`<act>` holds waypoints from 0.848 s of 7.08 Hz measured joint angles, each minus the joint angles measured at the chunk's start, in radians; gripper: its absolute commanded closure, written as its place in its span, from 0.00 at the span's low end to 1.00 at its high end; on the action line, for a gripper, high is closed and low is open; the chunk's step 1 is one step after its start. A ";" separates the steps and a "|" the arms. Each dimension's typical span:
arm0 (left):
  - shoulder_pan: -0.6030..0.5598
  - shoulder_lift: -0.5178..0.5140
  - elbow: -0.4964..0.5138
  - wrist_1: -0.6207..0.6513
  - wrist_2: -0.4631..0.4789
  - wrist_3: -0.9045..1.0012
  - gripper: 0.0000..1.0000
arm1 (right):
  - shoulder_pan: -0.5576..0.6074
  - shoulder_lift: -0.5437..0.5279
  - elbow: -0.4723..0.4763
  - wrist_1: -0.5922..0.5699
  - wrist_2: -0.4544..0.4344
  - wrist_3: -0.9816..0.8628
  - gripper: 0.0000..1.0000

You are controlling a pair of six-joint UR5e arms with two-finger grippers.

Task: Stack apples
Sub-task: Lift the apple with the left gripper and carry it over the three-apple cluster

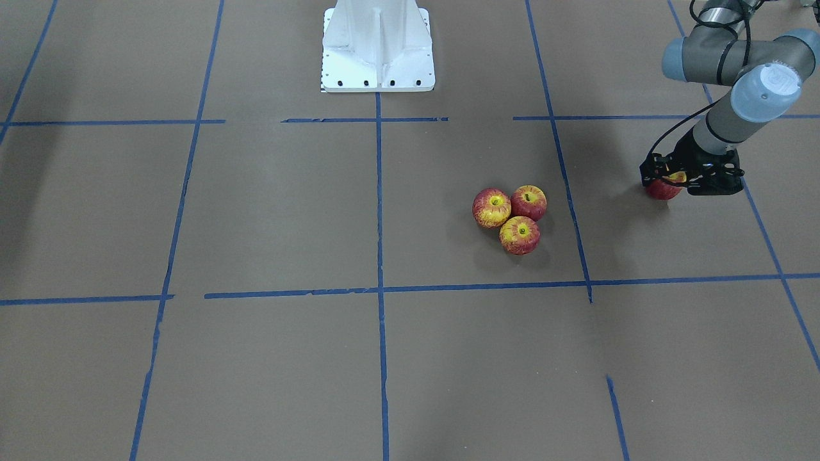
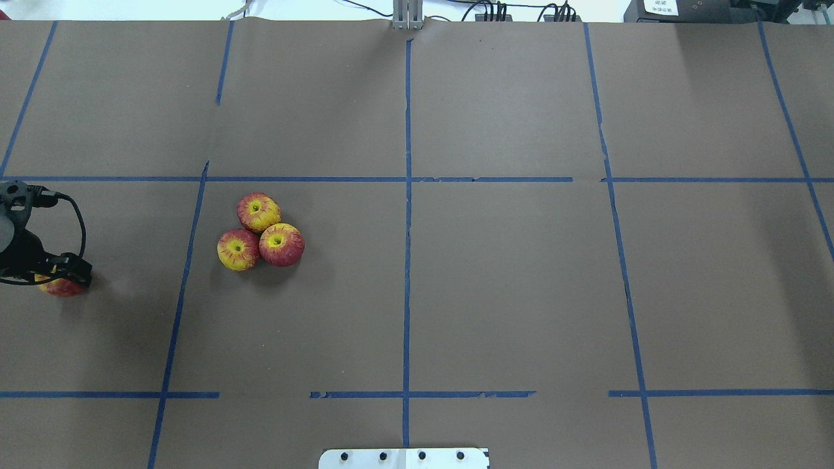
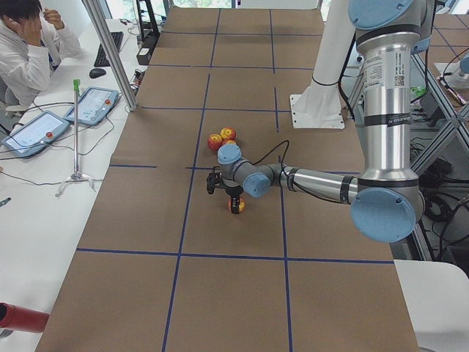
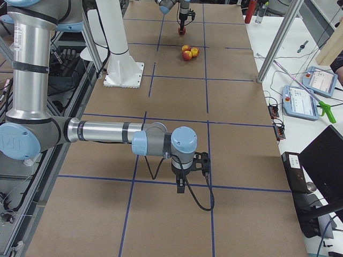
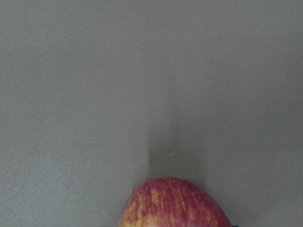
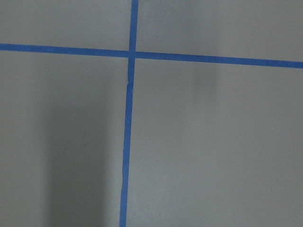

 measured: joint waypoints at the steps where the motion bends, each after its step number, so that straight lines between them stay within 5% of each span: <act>1: -0.002 -0.006 -0.019 0.003 -0.005 -0.003 1.00 | 0.000 0.000 0.000 0.000 0.000 0.000 0.00; 4: -0.004 -0.094 -0.118 0.023 -0.081 -0.120 1.00 | 0.000 0.000 0.000 0.000 0.001 0.000 0.00; 6: 0.006 -0.279 -0.122 0.060 -0.107 -0.333 1.00 | 0.000 0.000 0.000 0.000 0.000 0.000 0.00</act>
